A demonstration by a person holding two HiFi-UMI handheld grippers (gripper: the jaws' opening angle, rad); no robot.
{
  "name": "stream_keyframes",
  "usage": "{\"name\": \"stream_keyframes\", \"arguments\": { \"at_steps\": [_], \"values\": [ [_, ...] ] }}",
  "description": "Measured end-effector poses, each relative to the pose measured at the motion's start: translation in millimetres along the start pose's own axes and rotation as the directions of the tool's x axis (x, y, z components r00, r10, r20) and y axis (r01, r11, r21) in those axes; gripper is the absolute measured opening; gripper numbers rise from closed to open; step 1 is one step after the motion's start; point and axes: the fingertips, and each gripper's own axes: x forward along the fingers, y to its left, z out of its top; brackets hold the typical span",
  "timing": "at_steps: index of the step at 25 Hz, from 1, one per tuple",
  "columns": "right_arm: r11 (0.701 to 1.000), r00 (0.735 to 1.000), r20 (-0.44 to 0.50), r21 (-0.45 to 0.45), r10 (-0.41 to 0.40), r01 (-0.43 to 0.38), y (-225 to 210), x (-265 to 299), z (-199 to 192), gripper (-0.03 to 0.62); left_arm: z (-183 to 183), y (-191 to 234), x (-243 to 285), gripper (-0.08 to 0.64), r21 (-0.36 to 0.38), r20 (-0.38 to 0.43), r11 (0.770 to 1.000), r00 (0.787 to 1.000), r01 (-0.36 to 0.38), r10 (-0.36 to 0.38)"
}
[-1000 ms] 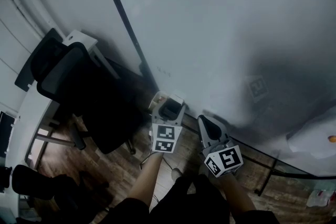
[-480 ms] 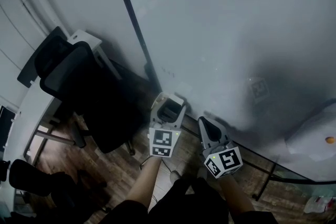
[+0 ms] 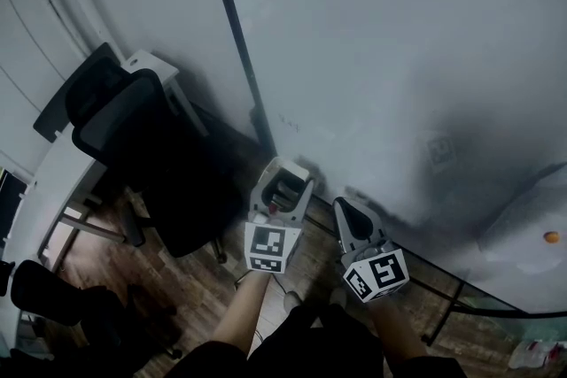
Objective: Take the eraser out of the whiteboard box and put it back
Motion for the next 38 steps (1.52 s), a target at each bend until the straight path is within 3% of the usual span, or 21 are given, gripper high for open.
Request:
{"name": "stream_keyframes", "arguments": {
  "at_steps": [11, 21, 38],
  "values": [
    [0.998, 0.996, 0.073, -0.034, 0.057, -0.055, 22.7, -9.8, 32.0, 0.002, 56.7, -14.6, -60.8, 0.235, -0.031, 0.143, 0.999, 0.989, -0.033, 0.037],
    [0.997, 0.994, 0.077, -0.022, 0.073, -0.071, 32.1, -11.2, 32.9, 0.002, 64.7, -9.2, -76.6, 0.233, -0.007, 0.155, 0.997, 0.985, -0.071, 0.071],
    [0.998, 0.995, 0.076, -0.012, 0.069, -0.068, 32.0, -14.5, 31.6, 0.002, 65.0, -9.4, -81.0, 0.235, -0.014, 0.163, 0.998, 0.984, -0.068, 0.069]
  ]
}}
